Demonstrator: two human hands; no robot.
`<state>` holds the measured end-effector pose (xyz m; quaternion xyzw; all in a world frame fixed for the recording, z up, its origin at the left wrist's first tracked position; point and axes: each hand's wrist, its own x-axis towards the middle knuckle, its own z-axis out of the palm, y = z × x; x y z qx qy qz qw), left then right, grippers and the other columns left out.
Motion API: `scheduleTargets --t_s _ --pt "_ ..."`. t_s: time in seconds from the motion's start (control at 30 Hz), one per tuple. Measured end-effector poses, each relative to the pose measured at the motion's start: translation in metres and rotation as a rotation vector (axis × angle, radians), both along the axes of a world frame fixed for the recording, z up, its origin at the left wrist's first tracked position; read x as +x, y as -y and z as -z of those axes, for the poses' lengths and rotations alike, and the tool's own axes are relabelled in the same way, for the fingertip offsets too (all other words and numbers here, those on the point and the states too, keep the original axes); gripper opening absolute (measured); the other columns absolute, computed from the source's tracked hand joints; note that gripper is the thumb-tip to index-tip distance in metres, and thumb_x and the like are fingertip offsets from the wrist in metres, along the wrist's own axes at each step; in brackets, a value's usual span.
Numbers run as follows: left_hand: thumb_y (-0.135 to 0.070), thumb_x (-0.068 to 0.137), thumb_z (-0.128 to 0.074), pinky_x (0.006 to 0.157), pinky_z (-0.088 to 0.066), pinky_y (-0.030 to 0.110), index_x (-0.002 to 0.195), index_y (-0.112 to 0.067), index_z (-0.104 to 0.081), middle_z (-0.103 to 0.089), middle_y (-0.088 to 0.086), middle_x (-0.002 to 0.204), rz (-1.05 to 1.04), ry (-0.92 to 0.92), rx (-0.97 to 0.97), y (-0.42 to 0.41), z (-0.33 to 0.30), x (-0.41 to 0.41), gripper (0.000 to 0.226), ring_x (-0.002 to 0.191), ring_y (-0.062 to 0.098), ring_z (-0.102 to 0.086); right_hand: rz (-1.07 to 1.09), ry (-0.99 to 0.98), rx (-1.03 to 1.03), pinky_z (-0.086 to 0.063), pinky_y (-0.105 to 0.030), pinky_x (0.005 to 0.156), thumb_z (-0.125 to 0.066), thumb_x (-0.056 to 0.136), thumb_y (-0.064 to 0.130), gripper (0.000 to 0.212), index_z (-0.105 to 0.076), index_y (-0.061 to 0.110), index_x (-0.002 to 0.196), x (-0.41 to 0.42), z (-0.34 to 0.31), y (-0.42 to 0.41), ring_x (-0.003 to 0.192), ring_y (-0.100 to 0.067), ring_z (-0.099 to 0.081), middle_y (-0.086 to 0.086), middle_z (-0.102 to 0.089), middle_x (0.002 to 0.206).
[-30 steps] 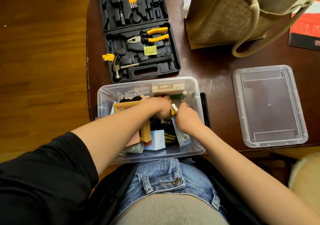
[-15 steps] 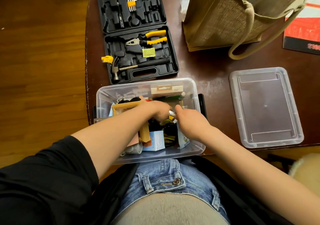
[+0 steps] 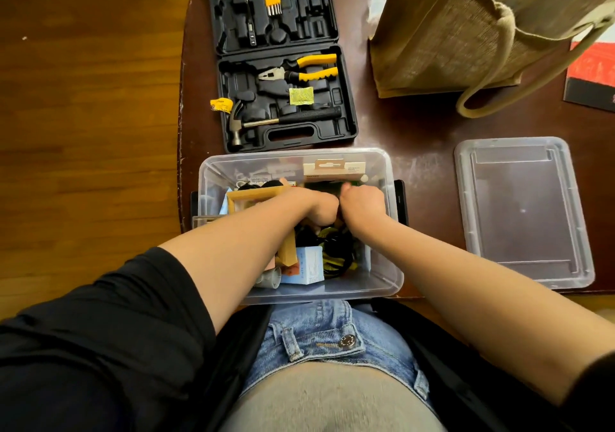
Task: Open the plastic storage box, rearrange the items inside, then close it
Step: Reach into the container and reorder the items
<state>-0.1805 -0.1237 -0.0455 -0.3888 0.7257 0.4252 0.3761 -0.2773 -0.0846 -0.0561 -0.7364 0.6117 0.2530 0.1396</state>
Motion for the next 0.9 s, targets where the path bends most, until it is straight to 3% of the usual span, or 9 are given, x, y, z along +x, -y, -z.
scheduleTargets --t_s 0.13,0.3,0.4,0.47,0.57,0.67,0.8,0.9 --pt "-0.005 0.089 -0.056 0.059 -0.041 0.026 0.103 -0.002 -0.062 -0.055 0.006 0.088 0.110 0.022 -0.053 -0.004 -0.004 0.001 0.016 0.070 0.017 -0.050 0.037 0.003 0.026 -0.040 -0.031 0.059 -0.043 0.091 -0.001 0.030 -0.051 0.003 0.120 0.003 0.006 0.003 0.095 -0.028 -0.066 -0.011 -0.066 0.110" --pt "-0.007 0.089 -0.056 0.061 -0.040 0.028 0.103 -0.005 -0.061 -0.058 0.008 0.095 0.160 0.029 -0.079 -0.003 -0.006 0.002 0.015 0.071 0.018 -0.050 0.072 0.032 0.012 -0.041 -0.033 0.056 -0.042 0.093 0.002 0.039 -0.035 -0.004 0.131 0.003 0.011 -0.002 0.090 -0.030 -0.067 -0.014 -0.066 0.108" --pt "-0.005 0.088 -0.057 0.067 -0.041 0.033 0.115 -0.004 -0.058 -0.059 0.011 0.113 0.160 0.037 -0.091 -0.002 -0.005 0.002 0.027 0.085 0.023 -0.053 0.098 0.004 0.025 -0.040 -0.033 0.056 -0.040 0.093 0.002 0.043 -0.030 -0.005 0.135 0.005 0.005 -0.007 0.094 -0.031 -0.066 -0.016 -0.064 0.111" --pt "-0.004 0.087 -0.056 0.069 -0.040 0.038 0.134 -0.009 -0.048 -0.053 0.009 0.130 0.168 0.041 -0.116 -0.002 -0.004 0.001 0.047 0.105 0.029 -0.054 0.065 -0.006 0.076 -0.041 -0.033 0.060 -0.042 0.093 0.000 0.033 -0.047 0.000 0.126 0.004 -0.003 -0.011 0.100 -0.031 -0.064 -0.014 -0.063 0.115" --pt "-0.007 0.087 -0.058 0.091 -0.039 0.042 0.147 -0.019 -0.031 -0.041 0.008 0.144 0.212 0.044 -0.150 -0.003 -0.002 0.000 0.067 0.126 0.031 -0.044 -0.019 0.014 0.117 -0.042 -0.031 0.062 -0.050 0.090 0.001 0.027 -0.063 0.010 0.111 0.000 -0.018 -0.018 0.099 -0.029 -0.064 -0.008 -0.066 0.111" --pt "-0.008 0.088 -0.055 0.112 -0.024 0.048 0.152 -0.024 -0.017 -0.022 0.007 0.156 0.225 0.052 -0.169 -0.004 0.002 0.000 0.076 0.140 0.031 -0.027 0.097 0.140 0.102 -0.040 -0.034 0.062 -0.049 0.090 0.004 0.027 -0.053 0.003 0.116 -0.005 -0.030 -0.024 0.097 -0.034 -0.061 -0.014 -0.064 0.108" --pt "-0.011 0.089 -0.054 0.116 -0.018 0.048 0.153 -0.023 -0.008 -0.011 0.006 0.159 0.219 0.024 -0.180 -0.005 0.007 0.001 0.079 0.144 0.031 -0.018 0.289 0.357 0.144 -0.037 -0.032 0.065 -0.043 0.097 0.025 0.024 -0.052 0.003 0.102 -0.009 -0.037 -0.033 0.095 -0.036 -0.059 -0.018 -0.062 0.106" --pt "-0.013 0.089 -0.054 0.115 -0.021 0.048 0.152 -0.019 -0.014 -0.015 0.009 0.158 0.219 0.028 -0.185 -0.005 0.011 0.000 0.075 0.143 0.032 -0.021 0.493 0.507 0.211 -0.031 -0.030 0.066 -0.036 0.099 0.018 0.015 -0.044 0.009 0.091 -0.008 -0.036 -0.038 0.089 -0.034 -0.053 -0.021 -0.060 0.108"
